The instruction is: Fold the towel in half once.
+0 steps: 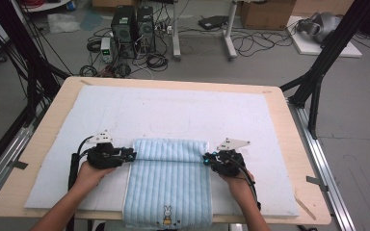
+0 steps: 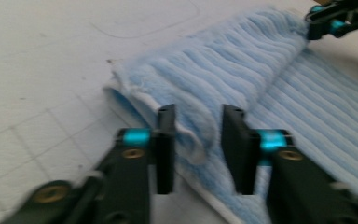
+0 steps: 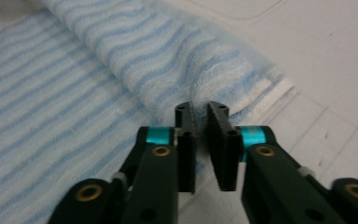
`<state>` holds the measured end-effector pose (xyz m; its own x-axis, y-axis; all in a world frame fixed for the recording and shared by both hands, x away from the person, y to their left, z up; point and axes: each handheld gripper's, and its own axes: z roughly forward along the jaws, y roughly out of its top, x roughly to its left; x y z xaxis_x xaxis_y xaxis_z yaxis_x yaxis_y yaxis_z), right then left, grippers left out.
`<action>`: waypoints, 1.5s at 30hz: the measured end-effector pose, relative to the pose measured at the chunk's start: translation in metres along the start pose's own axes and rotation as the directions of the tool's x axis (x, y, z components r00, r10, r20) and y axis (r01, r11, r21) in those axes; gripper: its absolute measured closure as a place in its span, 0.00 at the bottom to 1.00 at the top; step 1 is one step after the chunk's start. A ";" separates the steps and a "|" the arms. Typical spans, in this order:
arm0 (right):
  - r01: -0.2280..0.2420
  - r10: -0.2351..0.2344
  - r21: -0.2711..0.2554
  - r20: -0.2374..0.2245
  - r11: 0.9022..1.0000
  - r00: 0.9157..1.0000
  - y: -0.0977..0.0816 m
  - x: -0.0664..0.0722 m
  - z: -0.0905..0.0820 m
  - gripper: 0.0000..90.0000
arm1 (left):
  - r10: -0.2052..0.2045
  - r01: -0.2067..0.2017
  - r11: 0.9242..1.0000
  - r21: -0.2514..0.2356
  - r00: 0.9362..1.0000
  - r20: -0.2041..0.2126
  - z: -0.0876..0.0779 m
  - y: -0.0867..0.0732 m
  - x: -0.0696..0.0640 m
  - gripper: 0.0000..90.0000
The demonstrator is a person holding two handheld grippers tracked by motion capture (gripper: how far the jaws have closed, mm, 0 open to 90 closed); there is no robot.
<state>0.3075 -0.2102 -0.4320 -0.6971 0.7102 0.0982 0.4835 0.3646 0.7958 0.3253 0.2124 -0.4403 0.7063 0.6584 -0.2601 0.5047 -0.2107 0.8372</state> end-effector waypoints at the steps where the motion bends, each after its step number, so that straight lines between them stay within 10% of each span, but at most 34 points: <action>1: -0.018 0.018 -0.026 0.006 0.999 1.000 0.001 -0.003 -0.003 0.74 | -0.005 0.004 1.000 -0.019 1.000 -0.016 -0.001 0.002 0.002 0.56; 7: -0.094 0.097 -0.063 0.054 0.994 0.994 0.011 -0.019 -0.004 0.59 | -0.036 0.031 0.995 -0.093 0.998 -0.053 0.001 0.019 0.015 0.51; 13: -0.113 0.114 -0.018 0.047 0.993 0.992 0.027 -0.029 0.016 0.63 | -0.001 0.000 1.000 -0.024 0.998 -0.058 0.027 0.029 0.014 0.52; 18: -0.130 0.129 0.021 0.041 0.991 0.991 0.035 -0.036 0.034 0.71 | 0.014 -0.010 0.999 0.042 0.996 -0.090 0.040 0.026 0.013 0.72; 22: -0.115 0.113 0.070 0.031 0.991 0.993 0.033 -0.038 0.043 0.93 | 0.032 -0.029 0.999 0.036 0.996 -0.088 0.036 0.026 0.014 0.94; 37: -0.053 0.053 -0.040 -0.009 0.998 0.999 0.036 -0.023 0.012 0.99 | 0.008 -0.008 0.997 -0.072 1.000 0.000 0.006 0.025 0.001 0.95; 45: -0.110 0.108 0.048 0.028 0.993 0.994 0.035 -0.027 0.038 0.60 | -0.006 0.005 0.998 -0.057 1.000 -0.013 0.008 0.021 -0.004 0.95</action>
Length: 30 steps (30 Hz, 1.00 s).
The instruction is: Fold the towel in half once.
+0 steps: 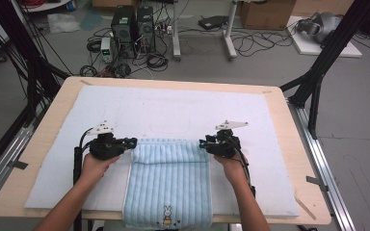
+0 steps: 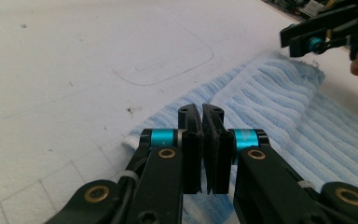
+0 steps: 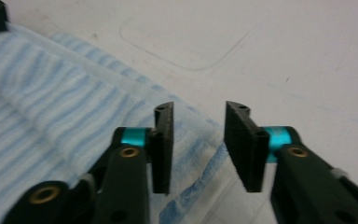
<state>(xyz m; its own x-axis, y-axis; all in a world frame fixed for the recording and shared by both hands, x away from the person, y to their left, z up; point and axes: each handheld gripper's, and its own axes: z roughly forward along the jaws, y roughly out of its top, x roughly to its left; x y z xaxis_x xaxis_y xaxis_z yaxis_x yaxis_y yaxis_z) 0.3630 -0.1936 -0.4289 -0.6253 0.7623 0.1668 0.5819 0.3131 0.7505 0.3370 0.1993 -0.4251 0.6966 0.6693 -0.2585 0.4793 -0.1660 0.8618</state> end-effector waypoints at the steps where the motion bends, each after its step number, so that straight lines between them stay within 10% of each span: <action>1: -0.006 0.006 0.028 0.010 1.000 1.000 0.000 0.001 0.006 0.60 | 0.003 -0.003 1.000 -0.002 1.000 -0.004 0.000 0.000 -0.001 0.95; 6: 0.063 -0.065 0.055 0.049 0.996 0.997 -0.002 0.009 0.012 0.87 | -0.008 0.008 1.000 -0.006 1.000 -0.002 -0.005 -0.001 -0.003 0.95; 19: 0.116 -0.119 -0.075 -0.042 0.990 0.992 -0.012 0.027 -0.032 0.87 | -0.014 0.016 0.999 -0.033 0.999 0.046 -0.024 -0.013 -0.013 0.95; 30: 0.160 -0.172 -0.100 -0.115 0.982 0.978 -0.055 0.039 -0.059 0.87 | 0.004 -0.004 1.000 0.003 0.993 0.118 -0.038 -0.039 -0.037 0.95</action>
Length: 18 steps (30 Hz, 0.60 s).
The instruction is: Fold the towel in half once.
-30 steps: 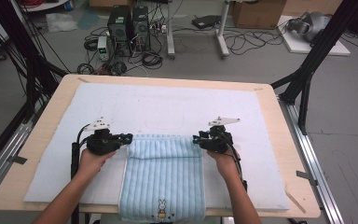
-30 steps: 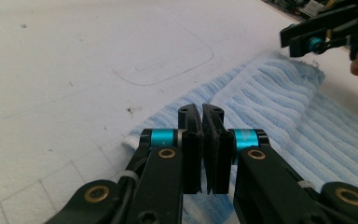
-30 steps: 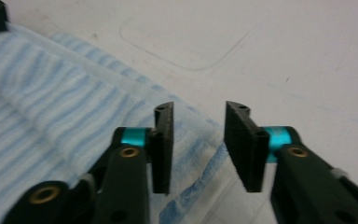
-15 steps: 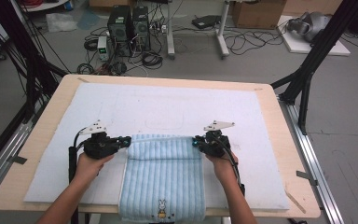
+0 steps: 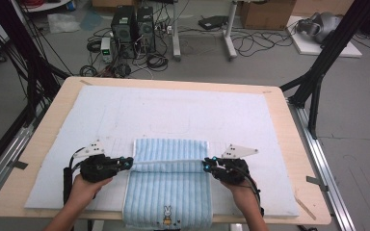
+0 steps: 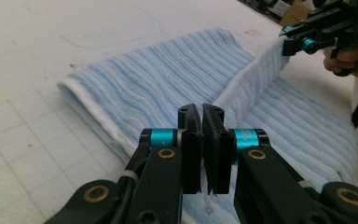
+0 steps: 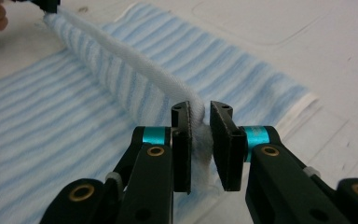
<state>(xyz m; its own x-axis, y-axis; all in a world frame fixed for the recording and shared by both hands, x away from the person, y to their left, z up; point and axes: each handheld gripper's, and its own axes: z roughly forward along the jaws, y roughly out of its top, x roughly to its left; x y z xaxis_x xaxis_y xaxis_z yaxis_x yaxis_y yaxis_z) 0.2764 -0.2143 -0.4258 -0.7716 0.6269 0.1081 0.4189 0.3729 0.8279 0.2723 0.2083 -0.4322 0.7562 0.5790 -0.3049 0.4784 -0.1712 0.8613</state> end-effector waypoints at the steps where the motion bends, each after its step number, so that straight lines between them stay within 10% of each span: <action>1: 0.007 -0.007 0.002 -0.002 1.000 1.000 -0.002 0.001 -0.002 0.87 | 0.004 -0.004 1.000 0.011 1.000 0.005 0.000 -0.001 -0.002 0.95; 8: 0.000 0.001 0.018 -0.049 1.000 0.999 -0.015 0.009 -0.016 0.70 | -0.012 0.010 0.999 -0.040 0.999 -0.039 -0.004 0.000 -0.002 0.62; 13: -0.095 0.096 -0.069 0.016 0.993 0.995 -0.011 0.000 -0.028 0.59 | -0.033 0.025 0.995 -0.092 0.996 -0.084 -0.008 0.007 0.008 0.58; 18: -0.129 0.131 -0.027 0.110 0.991 0.985 -0.010 -0.010 -0.012 0.60 | -0.048 0.039 0.997 -0.067 0.988 -0.145 0.002 0.012 0.025 0.56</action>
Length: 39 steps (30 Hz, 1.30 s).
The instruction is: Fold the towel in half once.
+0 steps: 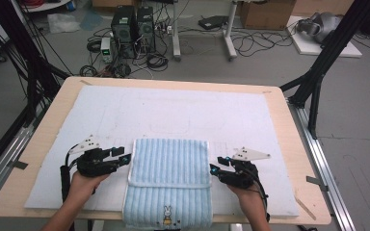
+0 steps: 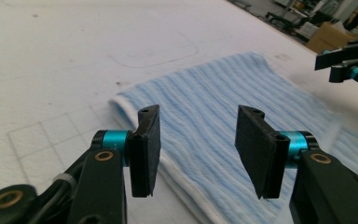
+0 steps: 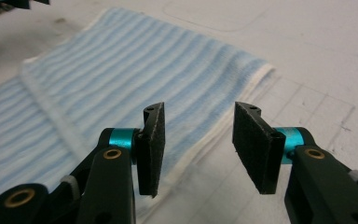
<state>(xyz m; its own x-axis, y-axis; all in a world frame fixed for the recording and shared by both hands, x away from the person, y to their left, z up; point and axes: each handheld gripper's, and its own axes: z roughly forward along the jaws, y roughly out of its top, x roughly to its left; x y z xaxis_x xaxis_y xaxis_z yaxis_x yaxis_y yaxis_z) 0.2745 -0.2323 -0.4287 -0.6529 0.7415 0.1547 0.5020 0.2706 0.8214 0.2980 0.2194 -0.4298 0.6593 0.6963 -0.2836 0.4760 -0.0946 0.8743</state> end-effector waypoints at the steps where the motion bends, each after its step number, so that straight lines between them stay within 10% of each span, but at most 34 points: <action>1: -0.013 0.013 0.010 0.014 1.000 1.000 0.001 -0.002 0.004 0.59 | -0.010 0.011 1.000 0.004 1.000 -0.009 0.004 0.002 0.003 0.55; 15: -0.061 0.056 0.048 0.102 0.997 0.993 0.025 -0.024 0.055 0.47 | -0.070 0.086 0.987 0.134 0.991 -0.115 0.059 0.009 0.027 0.46; 22: -0.013 0.000 0.136 0.098 0.991 0.995 0.031 -0.020 0.078 0.20 | -0.003 0.024 0.984 0.174 0.992 -0.123 0.067 0.011 0.019 0.47; 28: 0.035 -0.055 0.181 0.108 0.983 0.993 0.035 -0.013 0.087 0.13 | 0.070 -0.045 0.979 0.199 0.990 -0.123 0.069 0.011 0.013 0.67; 31: 0.041 -0.064 0.191 0.114 0.981 0.991 0.036 -0.013 0.085 0.27 | 0.091 -0.068 0.976 0.209 0.990 -0.105 0.071 0.011 0.010 0.84; 36: 0.014 -0.022 0.178 0.045 0.984 0.999 0.038 -0.013 0.080 0.84 | 0.037 -0.019 0.978 0.208 0.996 -0.085 0.074 0.013 0.014 0.92; 39: 0.021 -0.024 0.171 0.015 0.985 1.000 0.038 -0.012 0.082 0.91 | 0.009 0.007 0.979 0.206 0.997 -0.076 0.077 0.015 0.018 0.92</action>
<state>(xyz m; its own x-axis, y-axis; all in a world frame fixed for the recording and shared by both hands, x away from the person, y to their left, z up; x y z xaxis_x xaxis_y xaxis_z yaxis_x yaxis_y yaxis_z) 0.3480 -0.1805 -0.4442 -0.6560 0.7440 0.1269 0.5778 0.3869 0.7187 0.3614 0.1759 -0.4517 0.6171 0.7477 -0.2453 0.5904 -0.2339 0.7725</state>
